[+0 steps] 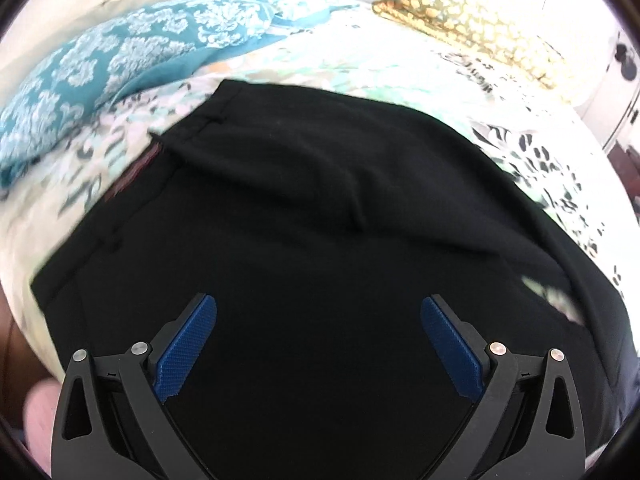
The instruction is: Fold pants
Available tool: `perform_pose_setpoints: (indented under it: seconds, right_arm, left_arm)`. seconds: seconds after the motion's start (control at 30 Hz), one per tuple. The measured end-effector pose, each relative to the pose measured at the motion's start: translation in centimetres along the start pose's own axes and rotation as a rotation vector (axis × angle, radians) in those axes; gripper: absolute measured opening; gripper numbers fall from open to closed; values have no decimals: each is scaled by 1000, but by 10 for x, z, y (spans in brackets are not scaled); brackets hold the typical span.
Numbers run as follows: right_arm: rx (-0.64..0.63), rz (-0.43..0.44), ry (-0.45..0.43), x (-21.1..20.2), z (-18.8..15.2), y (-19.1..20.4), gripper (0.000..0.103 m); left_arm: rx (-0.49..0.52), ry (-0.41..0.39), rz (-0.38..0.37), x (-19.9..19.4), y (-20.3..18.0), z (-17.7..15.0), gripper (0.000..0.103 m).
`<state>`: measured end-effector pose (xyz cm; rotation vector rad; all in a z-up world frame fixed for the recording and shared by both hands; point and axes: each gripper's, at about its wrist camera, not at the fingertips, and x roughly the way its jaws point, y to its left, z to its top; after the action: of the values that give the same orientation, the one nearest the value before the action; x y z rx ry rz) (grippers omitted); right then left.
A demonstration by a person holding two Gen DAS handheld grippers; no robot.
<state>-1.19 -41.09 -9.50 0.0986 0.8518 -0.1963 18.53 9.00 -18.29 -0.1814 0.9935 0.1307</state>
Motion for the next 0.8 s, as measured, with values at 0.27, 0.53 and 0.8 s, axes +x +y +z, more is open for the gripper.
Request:
perform_pose_setpoints:
  seconds: [0.27, 0.53, 0.8]
  right_arm:
    - [244, 485, 117, 44, 13, 95, 90]
    - [467, 515, 259, 80, -17, 93, 90]
    - [501, 475, 238, 78, -21, 84, 90]
  left_arm:
    - [118, 12, 54, 16, -12, -28, 102]
    - [116, 2, 50, 18, -10, -29, 102]
    - [124, -10, 69, 19, -14, -31, 103]
